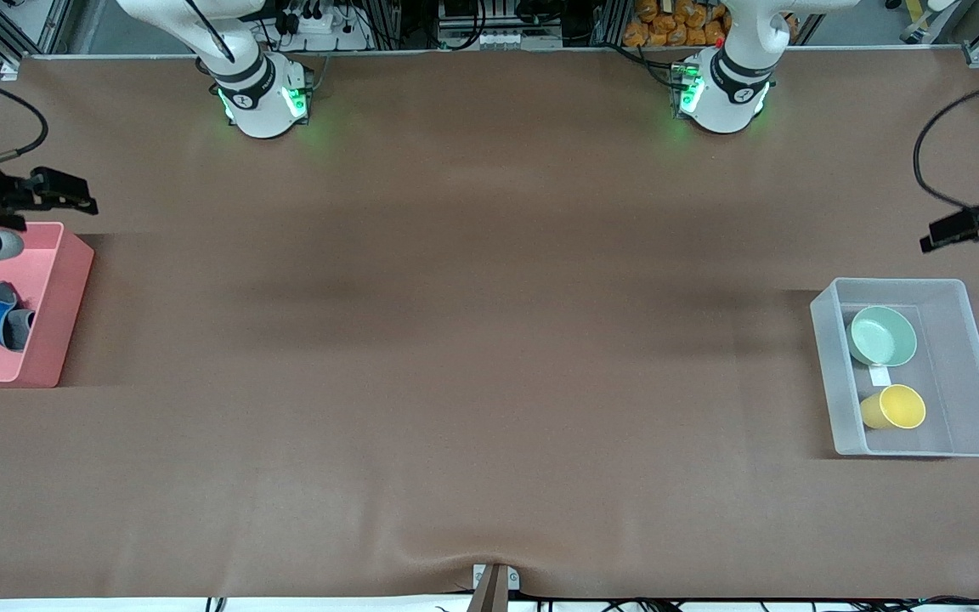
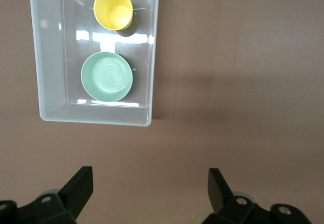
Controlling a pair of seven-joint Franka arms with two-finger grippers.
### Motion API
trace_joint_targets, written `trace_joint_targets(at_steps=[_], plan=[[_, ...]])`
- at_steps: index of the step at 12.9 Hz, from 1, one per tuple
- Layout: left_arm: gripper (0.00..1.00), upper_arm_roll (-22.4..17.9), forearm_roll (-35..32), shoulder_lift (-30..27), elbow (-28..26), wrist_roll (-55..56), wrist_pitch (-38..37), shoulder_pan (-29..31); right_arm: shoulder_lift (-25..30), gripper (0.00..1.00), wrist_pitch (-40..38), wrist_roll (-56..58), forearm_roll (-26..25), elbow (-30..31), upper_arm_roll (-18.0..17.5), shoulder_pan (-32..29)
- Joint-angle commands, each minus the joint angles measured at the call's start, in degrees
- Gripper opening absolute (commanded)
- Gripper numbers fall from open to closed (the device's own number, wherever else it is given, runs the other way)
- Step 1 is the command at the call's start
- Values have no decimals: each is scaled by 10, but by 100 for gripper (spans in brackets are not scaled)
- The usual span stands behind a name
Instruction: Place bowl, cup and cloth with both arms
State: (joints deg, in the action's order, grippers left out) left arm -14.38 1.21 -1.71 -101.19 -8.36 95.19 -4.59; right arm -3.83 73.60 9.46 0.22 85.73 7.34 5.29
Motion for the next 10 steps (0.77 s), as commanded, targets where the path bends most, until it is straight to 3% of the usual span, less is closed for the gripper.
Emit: trace_joint_targets(at_steps=[1,3,6,10], plan=[[100,31,-25,-55,-44,12,5,9,70,100,11,-96,7,72,7,20],[100,34,-37,-44,-9,5,6,9,82,100,9,-103,7,72,7,19],[100,34,-17,16,78,6,7,4,98,100,11,-103,7,72,11,12],[100,37,4,14,114,7,3,3,106,100,36,-96,8,72,14,9]])
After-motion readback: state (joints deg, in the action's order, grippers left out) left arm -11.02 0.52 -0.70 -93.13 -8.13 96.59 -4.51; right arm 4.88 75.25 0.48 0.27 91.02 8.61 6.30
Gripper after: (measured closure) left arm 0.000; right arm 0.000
